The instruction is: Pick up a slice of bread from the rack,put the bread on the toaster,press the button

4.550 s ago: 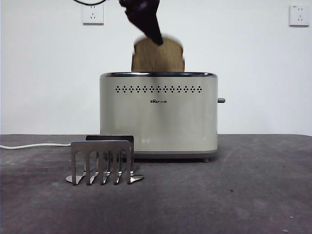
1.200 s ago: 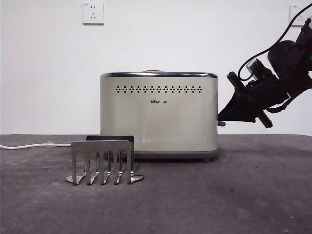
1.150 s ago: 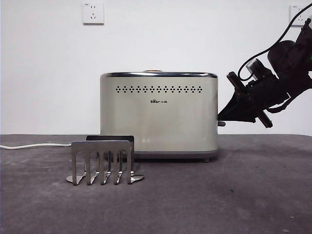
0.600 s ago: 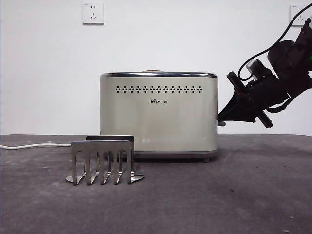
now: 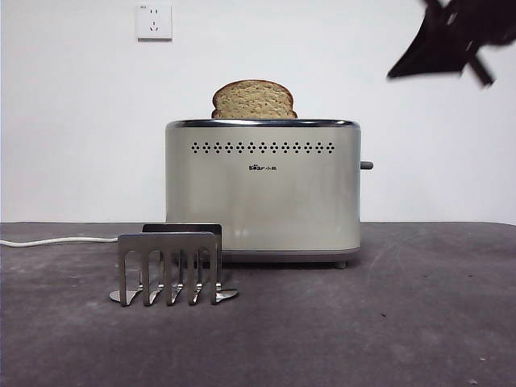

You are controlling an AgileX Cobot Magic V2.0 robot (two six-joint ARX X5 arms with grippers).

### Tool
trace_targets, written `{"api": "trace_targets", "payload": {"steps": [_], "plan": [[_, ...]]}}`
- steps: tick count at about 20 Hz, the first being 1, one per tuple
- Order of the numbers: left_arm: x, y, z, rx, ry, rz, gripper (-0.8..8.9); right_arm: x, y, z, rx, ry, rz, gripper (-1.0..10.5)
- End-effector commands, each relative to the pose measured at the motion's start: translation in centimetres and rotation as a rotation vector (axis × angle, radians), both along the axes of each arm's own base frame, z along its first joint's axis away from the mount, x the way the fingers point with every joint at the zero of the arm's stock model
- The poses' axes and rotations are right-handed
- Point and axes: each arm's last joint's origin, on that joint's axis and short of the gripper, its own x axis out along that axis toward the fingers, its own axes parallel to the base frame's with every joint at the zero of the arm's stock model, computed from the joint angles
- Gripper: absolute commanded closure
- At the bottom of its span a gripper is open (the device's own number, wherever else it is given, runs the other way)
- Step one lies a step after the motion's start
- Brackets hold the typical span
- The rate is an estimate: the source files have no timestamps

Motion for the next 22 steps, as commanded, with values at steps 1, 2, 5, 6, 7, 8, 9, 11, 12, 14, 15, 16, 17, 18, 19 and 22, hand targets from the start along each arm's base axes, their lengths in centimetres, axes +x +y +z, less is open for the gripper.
{"api": "trace_targets", "payload": {"steps": [1,2,5,6,7,8,9,11,12,14,15,16,17,18,19,22], "plan": [[0.0,0.0,-0.2,0.000,0.013,0.001,5.26,-3.6,0.0,1.9,-0.049,0.018,0.033,9.6],[0.0,0.0,-0.2,0.005,0.020,0.001,5.26,-5.7,0.1,2.8,-0.074,0.026,0.053,9.6],[-0.2,0.1,-0.5,0.025,0.049,0.000,5.27,-10.4,0.5,4.4,-0.135,0.042,0.119,9.6],[-0.2,0.1,-0.6,0.031,0.058,0.001,5.32,-11.6,0.5,4.7,-0.148,0.049,0.133,9.6],[-0.3,0.1,-0.7,0.036,0.066,0.001,5.31,-12.7,0.5,4.9,-0.162,0.054,0.148,9.6],[-0.3,0.2,-0.8,0.041,0.073,0.001,5.31,-13.5,0.5,5.0,-0.173,0.058,0.160,9.6],[-0.4,0.2,-0.9,0.048,0.083,0.001,5.31,-14.5,0.4,5.2,-0.184,0.065,0.170,9.6],[-0.5,0.3,-1.0,0.061,0.102,0.001,5.32,-16.1,0.3,5.3,-0.202,0.077,0.190,9.6],[-0.5,0.3,-1.1,0.067,0.111,0.001,5.32,-16.8,0.3,5.4,-0.208,0.085,0.196,9.6],[-0.6,0.4,-1.3,0.082,0.132,0.001,5.35,-17.9,0.3,5.4,-0.214,0.100,0.207,9.6],[-0.7,0.4,-1.4,0.088,0.141,0.001,5.35,-18.3,0.3,5.5,-0.213,0.111,0.209,9.6],[-0.7,0.4,-1.4,0.092,0.147,0.001,5.35,-18.6,0.2,5.5,-0.213,0.119,0.210,9.6],[-0.7,0.5,-1.5,0.094,0.151,0.001,5.35,-18.9,0.2,5.5,-0.215,0.124,0.212,9.6],[-0.8,0.5,-1.5,0.097,0.154,0.001,5.35,-19.1,0.2,5.5,-0.217,0.125,0.215,9.6],[-0.8,0.5,-1.5,0.099,0.157,0.001,5.36,-19.2,0.2,5.5,-0.220,0.124,0.218,9.6],[-0.9,0.6,-1.7,0.109,0.173,0.001,5.90,-19.3,0.2,5.4,-0.220,0.130,0.219,9.6]]}}
